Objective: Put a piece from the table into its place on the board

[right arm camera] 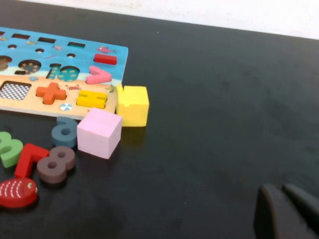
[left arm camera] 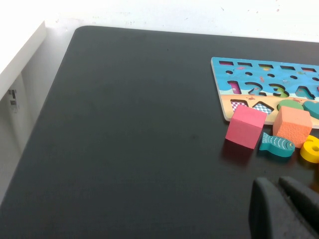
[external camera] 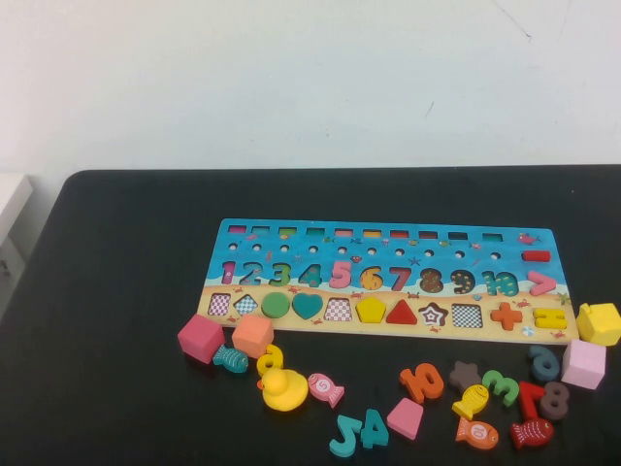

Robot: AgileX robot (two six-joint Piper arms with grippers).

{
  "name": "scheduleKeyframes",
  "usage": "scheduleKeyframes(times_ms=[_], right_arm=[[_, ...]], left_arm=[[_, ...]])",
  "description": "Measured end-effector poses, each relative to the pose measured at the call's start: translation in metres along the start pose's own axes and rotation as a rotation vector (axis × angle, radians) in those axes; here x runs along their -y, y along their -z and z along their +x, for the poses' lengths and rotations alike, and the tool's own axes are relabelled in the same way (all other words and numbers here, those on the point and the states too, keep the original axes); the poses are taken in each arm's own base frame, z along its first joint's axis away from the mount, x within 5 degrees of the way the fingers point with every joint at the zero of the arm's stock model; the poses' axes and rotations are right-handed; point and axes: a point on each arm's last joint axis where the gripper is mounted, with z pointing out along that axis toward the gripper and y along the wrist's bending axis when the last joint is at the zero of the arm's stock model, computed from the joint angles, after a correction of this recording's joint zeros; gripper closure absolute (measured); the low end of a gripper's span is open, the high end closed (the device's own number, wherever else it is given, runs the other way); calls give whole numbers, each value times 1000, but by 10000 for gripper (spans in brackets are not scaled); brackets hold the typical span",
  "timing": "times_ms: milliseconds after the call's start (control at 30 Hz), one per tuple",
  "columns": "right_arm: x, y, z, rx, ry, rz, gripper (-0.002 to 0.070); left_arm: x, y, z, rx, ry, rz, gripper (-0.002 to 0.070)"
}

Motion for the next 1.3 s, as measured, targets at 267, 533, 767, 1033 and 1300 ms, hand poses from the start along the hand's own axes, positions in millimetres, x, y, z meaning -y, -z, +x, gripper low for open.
scheduleKeyframes(times_ms=[267,533,767,1033,1300], right_arm=[[0,0,0,0,0,0,657],[0,0,0,0,0,0,657],[0,0,0,0,0,0,657],[0,0,0,0,0,0,657],[0,0,0,0,19,0,657]], left_arm=[[0,0,0,0,-4,0,676],[0,0,0,0,-4,0,676],[0,0,0,0,-4,0,676],[-2,0,0,3,-123,-22,676],[-3,0,-1,4,-162,-32,676]])
